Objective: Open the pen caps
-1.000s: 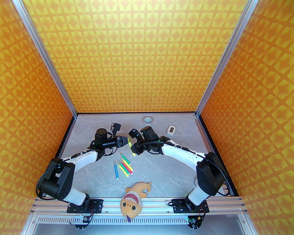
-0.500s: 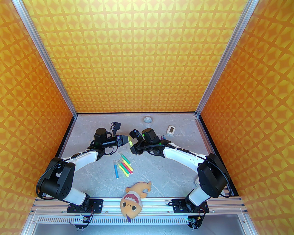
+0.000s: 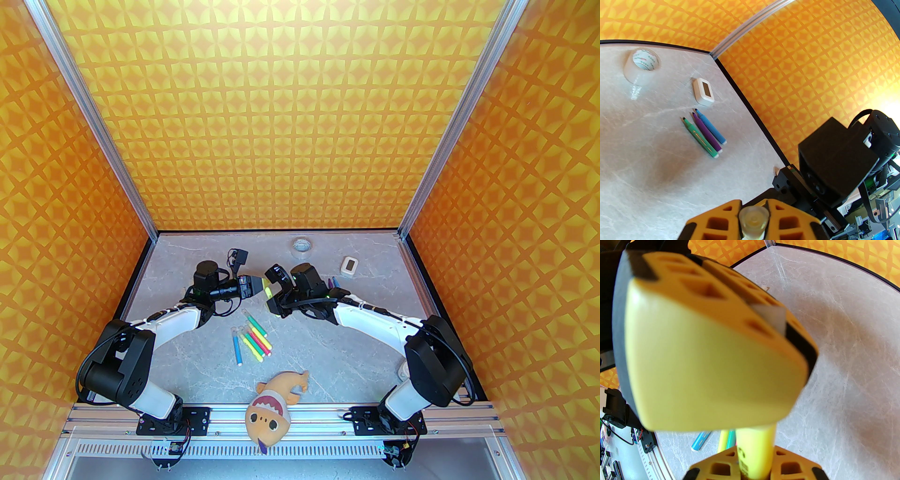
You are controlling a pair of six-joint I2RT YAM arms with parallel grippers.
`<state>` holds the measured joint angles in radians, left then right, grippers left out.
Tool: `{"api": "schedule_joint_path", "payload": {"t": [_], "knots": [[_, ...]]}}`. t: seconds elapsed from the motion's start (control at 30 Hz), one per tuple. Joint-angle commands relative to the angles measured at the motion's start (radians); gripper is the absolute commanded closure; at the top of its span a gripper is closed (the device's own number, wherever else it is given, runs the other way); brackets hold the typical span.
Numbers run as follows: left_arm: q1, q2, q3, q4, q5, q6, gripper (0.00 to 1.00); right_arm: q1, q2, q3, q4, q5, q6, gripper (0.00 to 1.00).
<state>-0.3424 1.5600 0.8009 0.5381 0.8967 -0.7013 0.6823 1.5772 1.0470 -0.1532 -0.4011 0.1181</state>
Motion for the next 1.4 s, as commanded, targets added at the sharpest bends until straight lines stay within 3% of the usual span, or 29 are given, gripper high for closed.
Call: {"api": "schedule_joint_path", "payload": {"t": [0.0, 0.37, 0.53, 0.63, 0.77, 0.93, 1.37], "knots": [[0.035, -0.026, 0.050, -0.035, -0.030, 0.021, 1.00, -0.001, -0.041, -0.055, -0.028, -0.023, -0.020, 1.00], [0.094, -0.028, 0.134, -0.159, -0.130, 0.006, 1.00, -0.001, -0.096, -0.178, -0.002, -0.052, -0.038, 1.00], [0.114, -0.021, 0.181, -0.271, -0.155, 0.048, 1.00, -0.004, -0.097, -0.194, 0.018, 0.059, -0.007, 1.00], [0.121, -0.025, 0.241, -0.491, -0.256, 0.168, 1.00, -0.020, -0.067, -0.163, -0.029, 0.160, 0.011, 1.00], [0.123, 0.015, 0.362, -0.851, -0.523, 0.331, 1.00, -0.049, -0.003, -0.092, -0.124, 0.313, 0.014, 1.00], [0.130, 0.118, 0.481, -1.074, -0.776, 0.426, 1.00, -0.064, 0.107, 0.026, -0.229, 0.464, 0.009, 1.00], [0.193, 0.368, 0.696, -1.224, -0.884, 0.482, 1.00, -0.113, 0.247, 0.166, -0.308, 0.631, 0.019, 1.00]]}}
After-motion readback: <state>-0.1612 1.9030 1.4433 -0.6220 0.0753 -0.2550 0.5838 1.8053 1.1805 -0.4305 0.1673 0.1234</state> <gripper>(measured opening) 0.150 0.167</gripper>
